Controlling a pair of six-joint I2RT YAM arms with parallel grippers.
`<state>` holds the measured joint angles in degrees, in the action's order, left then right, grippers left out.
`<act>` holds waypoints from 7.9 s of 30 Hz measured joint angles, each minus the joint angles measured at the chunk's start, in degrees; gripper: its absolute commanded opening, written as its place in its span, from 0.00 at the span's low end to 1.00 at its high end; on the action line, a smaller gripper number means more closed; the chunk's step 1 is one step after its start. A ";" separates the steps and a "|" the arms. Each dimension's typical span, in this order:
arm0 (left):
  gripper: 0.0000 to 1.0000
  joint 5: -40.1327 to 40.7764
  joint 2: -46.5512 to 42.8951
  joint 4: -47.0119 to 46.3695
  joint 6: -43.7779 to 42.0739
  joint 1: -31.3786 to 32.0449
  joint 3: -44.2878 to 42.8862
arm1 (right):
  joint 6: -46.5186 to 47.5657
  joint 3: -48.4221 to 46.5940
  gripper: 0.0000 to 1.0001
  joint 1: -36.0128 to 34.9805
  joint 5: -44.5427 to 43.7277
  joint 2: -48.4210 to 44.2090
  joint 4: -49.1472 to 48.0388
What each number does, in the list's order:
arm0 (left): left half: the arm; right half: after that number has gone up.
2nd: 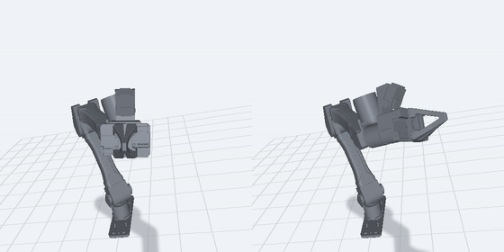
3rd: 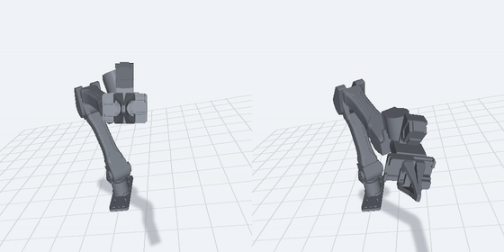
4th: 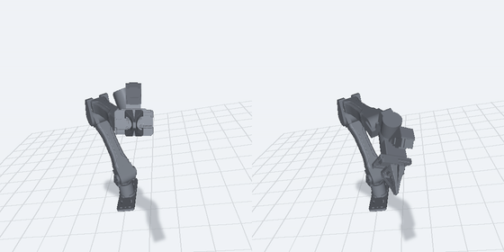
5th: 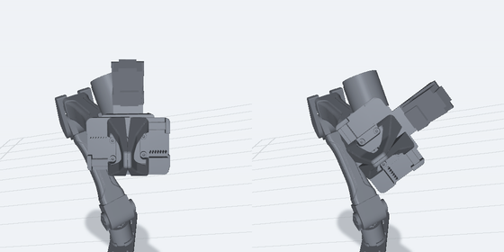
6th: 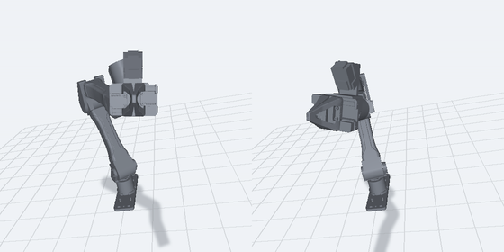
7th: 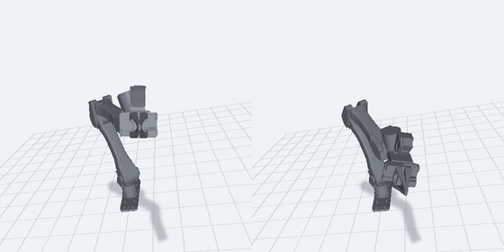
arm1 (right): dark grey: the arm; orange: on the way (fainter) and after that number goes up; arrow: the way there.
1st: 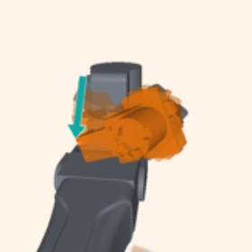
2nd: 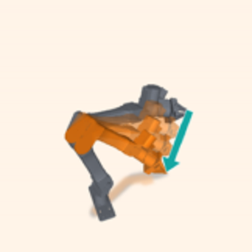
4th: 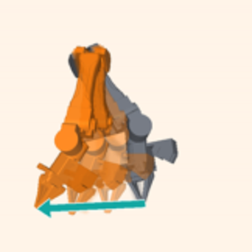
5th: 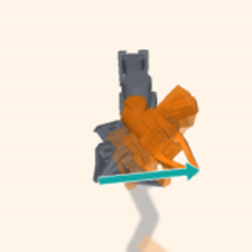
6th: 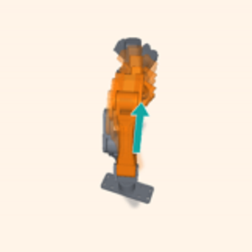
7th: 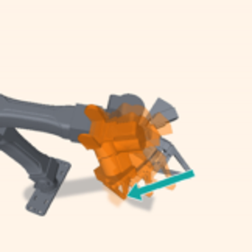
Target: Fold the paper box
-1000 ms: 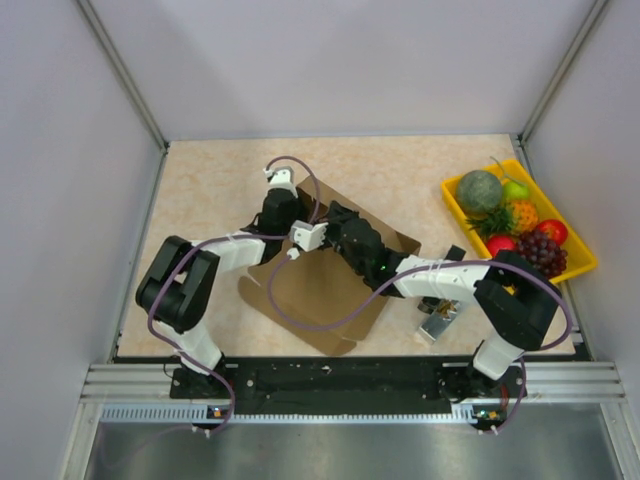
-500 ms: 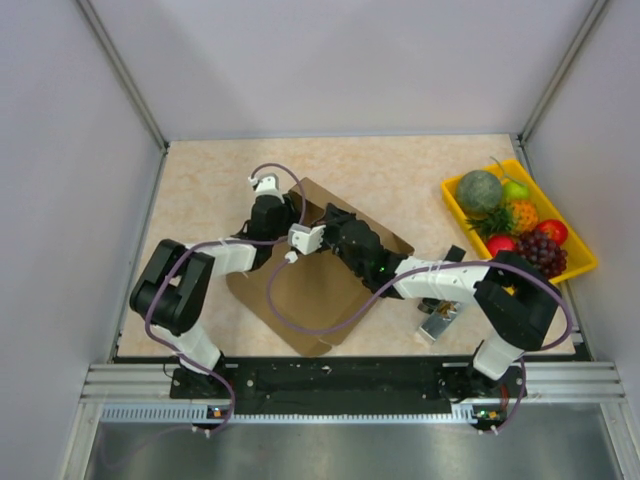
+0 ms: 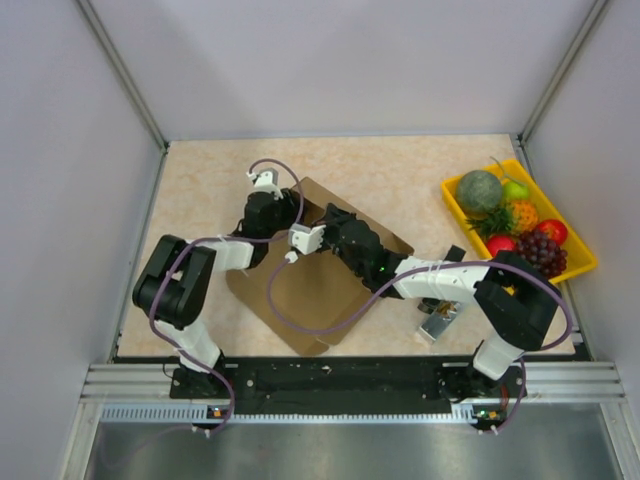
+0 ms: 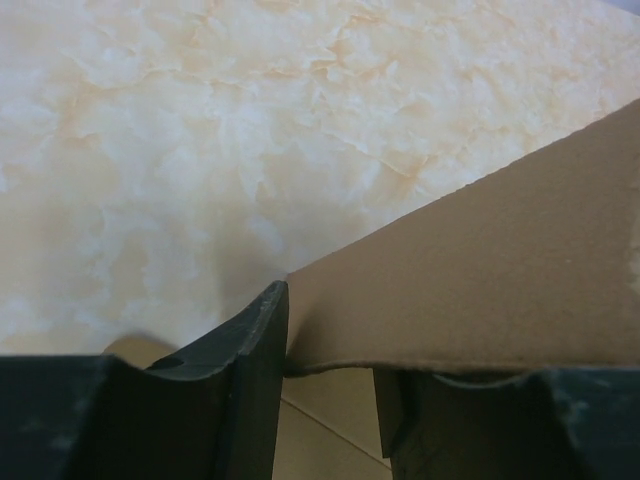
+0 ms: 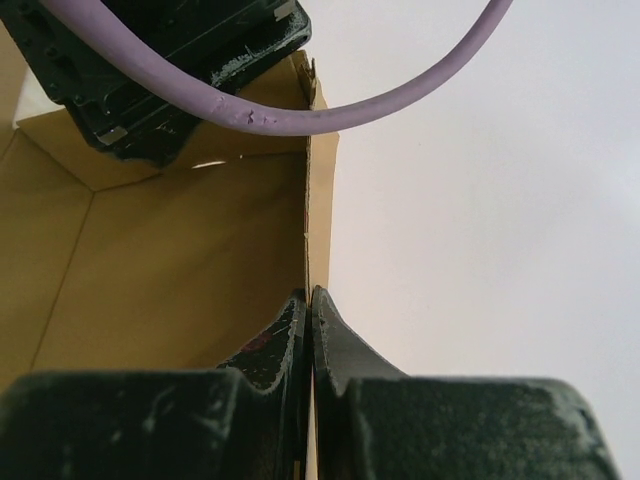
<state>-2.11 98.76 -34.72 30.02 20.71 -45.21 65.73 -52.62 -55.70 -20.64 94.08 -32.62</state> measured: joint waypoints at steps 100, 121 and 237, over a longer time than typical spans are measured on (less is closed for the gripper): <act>0.79 -26.99 -21.51 35.65 -1.51 -12.85 -8.83 | -83.49 -1.62 0.82 35.26 36.24 -42.62 70.36; 0.42 -14.71 -39.56 28.11 -3.85 15.82 15.32 | -91.43 13.75 0.71 16.83 15.93 -48.22 61.66; 0.27 -22.36 -21.40 25.05 4.63 -17.99 -3.76 | -104.69 29.70 0.63 32.65 26.86 -34.58 26.23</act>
<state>-24.47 77.36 -9.67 34.65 2.72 -48.97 -38.96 -22.92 -23.05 6.22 59.51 -6.39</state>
